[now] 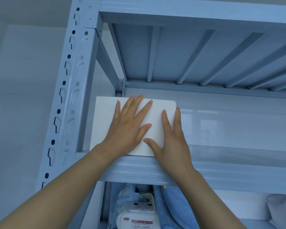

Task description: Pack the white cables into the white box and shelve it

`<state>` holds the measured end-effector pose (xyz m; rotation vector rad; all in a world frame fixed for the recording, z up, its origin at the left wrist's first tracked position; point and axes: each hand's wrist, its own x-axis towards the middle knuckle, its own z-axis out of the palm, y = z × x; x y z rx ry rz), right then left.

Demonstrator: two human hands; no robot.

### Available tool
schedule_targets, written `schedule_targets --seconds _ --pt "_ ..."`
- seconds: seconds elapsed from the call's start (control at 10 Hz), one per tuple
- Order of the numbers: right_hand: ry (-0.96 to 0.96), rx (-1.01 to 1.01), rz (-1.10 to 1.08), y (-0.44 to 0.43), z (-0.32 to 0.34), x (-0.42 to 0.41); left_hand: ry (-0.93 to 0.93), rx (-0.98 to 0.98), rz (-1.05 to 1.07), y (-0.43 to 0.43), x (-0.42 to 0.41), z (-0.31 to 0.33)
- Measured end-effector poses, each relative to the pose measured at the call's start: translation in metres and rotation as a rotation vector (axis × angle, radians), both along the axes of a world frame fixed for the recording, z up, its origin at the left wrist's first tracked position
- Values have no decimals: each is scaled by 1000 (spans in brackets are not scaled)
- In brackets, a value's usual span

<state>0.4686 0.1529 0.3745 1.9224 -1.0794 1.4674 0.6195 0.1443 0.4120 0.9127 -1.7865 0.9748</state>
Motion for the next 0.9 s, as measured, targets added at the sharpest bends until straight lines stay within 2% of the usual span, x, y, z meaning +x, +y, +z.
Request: schedule_targets --seconds 0.4,0.7,0.8,0.9 --pt "-78 -110 -3 -10 -11 7 -89 18 -22 -13 17 -28" --pt "-88 -67 88 -1 -10 -3 43 110 -185 5 9 -45" --pt "-95 -110 86 7 -21 -10 85 50 -237 15 -1 -57" --pt "-108 -130 87 20 -31 -20 122 79 -262 25 -9 -66"
